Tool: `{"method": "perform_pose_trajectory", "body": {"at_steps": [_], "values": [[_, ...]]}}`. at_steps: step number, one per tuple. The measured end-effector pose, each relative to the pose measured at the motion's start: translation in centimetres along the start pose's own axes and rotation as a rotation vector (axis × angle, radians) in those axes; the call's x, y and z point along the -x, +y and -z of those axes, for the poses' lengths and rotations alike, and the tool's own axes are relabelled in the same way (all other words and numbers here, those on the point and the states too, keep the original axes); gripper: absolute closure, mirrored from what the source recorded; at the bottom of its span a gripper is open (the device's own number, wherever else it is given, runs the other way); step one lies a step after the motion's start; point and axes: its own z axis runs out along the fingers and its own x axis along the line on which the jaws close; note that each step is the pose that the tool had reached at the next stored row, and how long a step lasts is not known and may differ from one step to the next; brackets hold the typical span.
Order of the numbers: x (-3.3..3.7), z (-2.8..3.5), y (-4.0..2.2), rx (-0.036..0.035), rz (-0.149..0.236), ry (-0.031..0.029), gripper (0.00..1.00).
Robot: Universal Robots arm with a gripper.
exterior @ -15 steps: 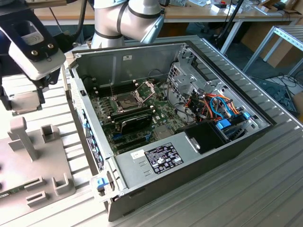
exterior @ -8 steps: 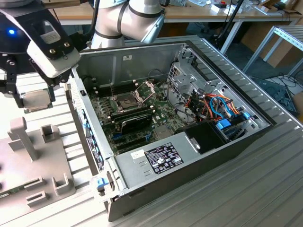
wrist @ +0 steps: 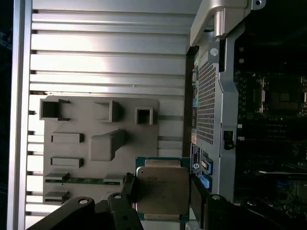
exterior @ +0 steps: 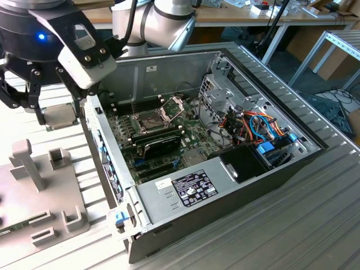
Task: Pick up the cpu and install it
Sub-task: 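Pick up the cpu and move it towards the insertion slot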
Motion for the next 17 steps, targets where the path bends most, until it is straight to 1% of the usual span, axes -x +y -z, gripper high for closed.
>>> {"method": "perform_pose_trajectory", "body": {"at_steps": [4,12,17], "values": [[0.68,0.02,-0.02,-0.0001,0.0,0.0001,0.45],[2.28,0.06,-0.08,-0.0001,0.0,0.0,0.45],[3.44,0.09,-0.11,0.0,0.0,0.0,0.45]]}}
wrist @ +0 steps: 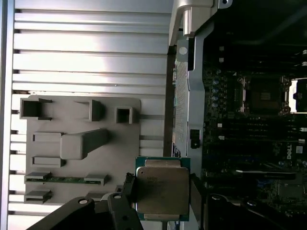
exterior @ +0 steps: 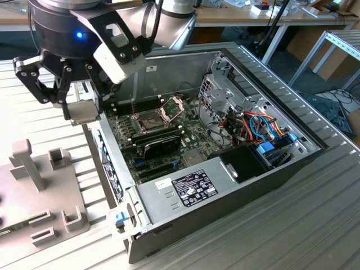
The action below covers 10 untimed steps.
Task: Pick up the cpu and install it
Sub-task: 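Pick up the cpu and move it towards the insertion slot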
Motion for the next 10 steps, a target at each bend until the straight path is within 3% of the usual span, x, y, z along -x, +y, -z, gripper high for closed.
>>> {"method": "perform_pose_trajectory", "body": {"at_steps": [10], "values": [[2.32,0.06,-0.08,0.0,0.0,-0.0001,0.45]]}}
